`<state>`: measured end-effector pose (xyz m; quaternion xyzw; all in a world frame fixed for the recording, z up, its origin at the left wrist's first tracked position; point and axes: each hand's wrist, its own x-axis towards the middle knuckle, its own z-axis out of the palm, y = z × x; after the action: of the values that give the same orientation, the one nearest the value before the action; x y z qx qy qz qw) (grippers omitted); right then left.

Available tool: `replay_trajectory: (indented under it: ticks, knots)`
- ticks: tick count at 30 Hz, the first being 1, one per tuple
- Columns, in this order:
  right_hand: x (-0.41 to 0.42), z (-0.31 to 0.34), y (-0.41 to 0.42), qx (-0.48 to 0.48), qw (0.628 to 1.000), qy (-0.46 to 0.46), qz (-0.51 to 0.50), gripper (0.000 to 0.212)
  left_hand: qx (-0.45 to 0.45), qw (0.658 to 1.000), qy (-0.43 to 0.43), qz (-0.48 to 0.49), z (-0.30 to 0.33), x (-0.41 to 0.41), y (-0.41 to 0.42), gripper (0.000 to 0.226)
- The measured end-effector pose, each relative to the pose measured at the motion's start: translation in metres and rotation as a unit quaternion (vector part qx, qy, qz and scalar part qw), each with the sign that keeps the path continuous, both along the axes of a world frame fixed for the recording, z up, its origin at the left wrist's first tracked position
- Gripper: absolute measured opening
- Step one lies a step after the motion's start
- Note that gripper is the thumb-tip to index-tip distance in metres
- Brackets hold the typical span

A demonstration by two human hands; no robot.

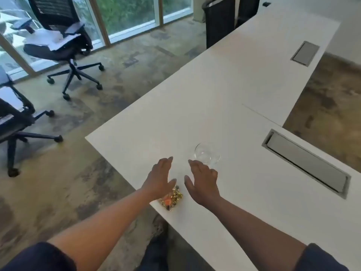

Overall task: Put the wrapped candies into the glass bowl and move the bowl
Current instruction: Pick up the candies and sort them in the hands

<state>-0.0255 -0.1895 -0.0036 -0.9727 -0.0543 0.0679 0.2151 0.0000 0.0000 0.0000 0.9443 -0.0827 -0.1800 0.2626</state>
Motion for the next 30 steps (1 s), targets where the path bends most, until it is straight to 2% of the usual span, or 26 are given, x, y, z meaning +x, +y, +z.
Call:
replay_trajectory:
  ticks: [5, 9, 12, 15, 19, 22, 25, 28, 30]
  knots:
    - [-0.006, -0.044, 0.019, 0.009, 0.987, 0.162, 0.018, 0.057, 0.051, 0.986, 0.160, -0.007, -0.042, -0.018, 0.014, 0.096]
    - [0.000, -0.066, 0.024, 0.026, 0.973, 0.227, -0.027, 0.059, 0.076, 0.983, 0.169, -0.002, -0.067, -0.026, 0.017, 0.115]
    - [0.006, -0.079, 0.022, 0.049, 0.962, 0.262, -0.056, 0.065, 0.076, 0.984, 0.160, 0.015, -0.081, -0.026, 0.013, 0.120]
    - [0.010, -0.089, 0.021, 0.088, 0.957, 0.271, -0.058, 0.067, 0.078, 0.987, 0.141, 0.013, -0.092, -0.024, 0.008, 0.108]
    - [0.013, -0.096, 0.021, 0.149, 0.938, 0.291, -0.112, 0.065, 0.015, 0.986, 0.165, 0.023, -0.097, -0.018, 0.002, 0.081]
    - [0.011, -0.097, 0.015, 0.216, 0.908, 0.326, -0.153, 0.058, 0.019, 0.987, 0.158, -0.017, -0.094, -0.013, 0.002, 0.071]
    - [0.011, -0.093, 0.008, 0.291, 0.863, 0.379, -0.164, 0.044, 0.035, 0.987, 0.146, -0.050, -0.090, -0.008, 0.004, 0.058]
    - [0.011, -0.080, 0.000, 0.342, 0.827, 0.415, -0.163, 0.013, 0.047, 0.984, 0.156, -0.075, -0.085, -0.002, 0.004, 0.047]
    - [0.010, -0.072, -0.004, 0.363, 0.809, 0.431, -0.169, 0.012, 0.041, 0.980, 0.177, -0.082, -0.082, 0.002, 0.005, 0.043]
